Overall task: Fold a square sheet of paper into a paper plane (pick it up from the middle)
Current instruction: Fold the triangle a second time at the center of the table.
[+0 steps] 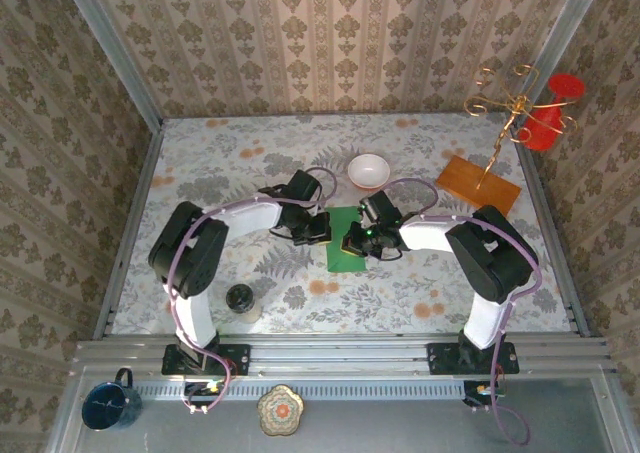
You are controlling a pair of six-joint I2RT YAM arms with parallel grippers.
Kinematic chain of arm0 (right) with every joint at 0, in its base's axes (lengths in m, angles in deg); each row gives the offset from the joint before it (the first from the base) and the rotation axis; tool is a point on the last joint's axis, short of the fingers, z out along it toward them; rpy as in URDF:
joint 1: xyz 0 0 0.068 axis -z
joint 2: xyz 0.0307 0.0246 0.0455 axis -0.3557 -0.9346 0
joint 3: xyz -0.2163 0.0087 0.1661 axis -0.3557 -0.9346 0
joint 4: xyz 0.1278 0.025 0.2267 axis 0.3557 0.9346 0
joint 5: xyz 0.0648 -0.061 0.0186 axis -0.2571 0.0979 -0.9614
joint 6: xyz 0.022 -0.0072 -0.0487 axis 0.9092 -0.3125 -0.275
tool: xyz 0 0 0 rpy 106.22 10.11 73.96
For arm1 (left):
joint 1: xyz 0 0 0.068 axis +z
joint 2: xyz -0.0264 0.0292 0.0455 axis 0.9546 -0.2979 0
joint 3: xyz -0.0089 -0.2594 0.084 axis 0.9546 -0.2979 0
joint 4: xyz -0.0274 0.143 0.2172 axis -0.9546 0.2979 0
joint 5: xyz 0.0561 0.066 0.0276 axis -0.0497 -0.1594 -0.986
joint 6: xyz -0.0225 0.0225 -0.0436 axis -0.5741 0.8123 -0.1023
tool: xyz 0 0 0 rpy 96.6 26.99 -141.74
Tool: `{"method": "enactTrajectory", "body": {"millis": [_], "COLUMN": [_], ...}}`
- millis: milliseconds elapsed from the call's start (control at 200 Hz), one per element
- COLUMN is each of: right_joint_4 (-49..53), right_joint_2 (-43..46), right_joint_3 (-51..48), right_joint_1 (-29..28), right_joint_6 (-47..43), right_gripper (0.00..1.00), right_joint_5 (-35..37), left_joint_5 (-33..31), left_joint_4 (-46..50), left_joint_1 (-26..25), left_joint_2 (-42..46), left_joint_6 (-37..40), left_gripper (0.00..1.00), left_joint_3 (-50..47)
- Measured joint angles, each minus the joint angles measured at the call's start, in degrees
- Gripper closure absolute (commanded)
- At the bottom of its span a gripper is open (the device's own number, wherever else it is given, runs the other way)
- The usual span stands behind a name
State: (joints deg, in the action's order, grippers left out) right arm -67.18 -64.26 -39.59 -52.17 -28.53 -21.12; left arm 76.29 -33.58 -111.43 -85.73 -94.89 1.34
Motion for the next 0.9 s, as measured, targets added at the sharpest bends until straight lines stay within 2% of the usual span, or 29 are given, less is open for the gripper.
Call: {"method": "enactTrajectory", "body": {"millis": [195, 415, 900], "right_joint_4": [-0.3, -0.5, -0.8], "right_joint_2": [-0.1, -0.3, -0.6], "right_joint_3": [-0.2, -0.2, -0.3], "right_joint_1": [0.2, 0.4, 0.8], "right_joint_6": [0.0, 0.0, 0.5], "right_gripper": [0.95, 0.95, 0.95], "right_joint_5": [-0.7, -1.3, -2.5], "left_joint_5": [0.9, 2.7, 3.7], "left_joint_4": [-2.9, -4.1, -5.5], "left_joint_1": [-2.2, -4.0, -5.6], "left_joint_2": [5.0, 4.9, 0.6], "left_joint_6": [-1.5, -3.5, -4.3], "left_gripper": [1.00, 1.00, 1.00], "left_joint_3": [-3.7, -7.4, -7.4]}}
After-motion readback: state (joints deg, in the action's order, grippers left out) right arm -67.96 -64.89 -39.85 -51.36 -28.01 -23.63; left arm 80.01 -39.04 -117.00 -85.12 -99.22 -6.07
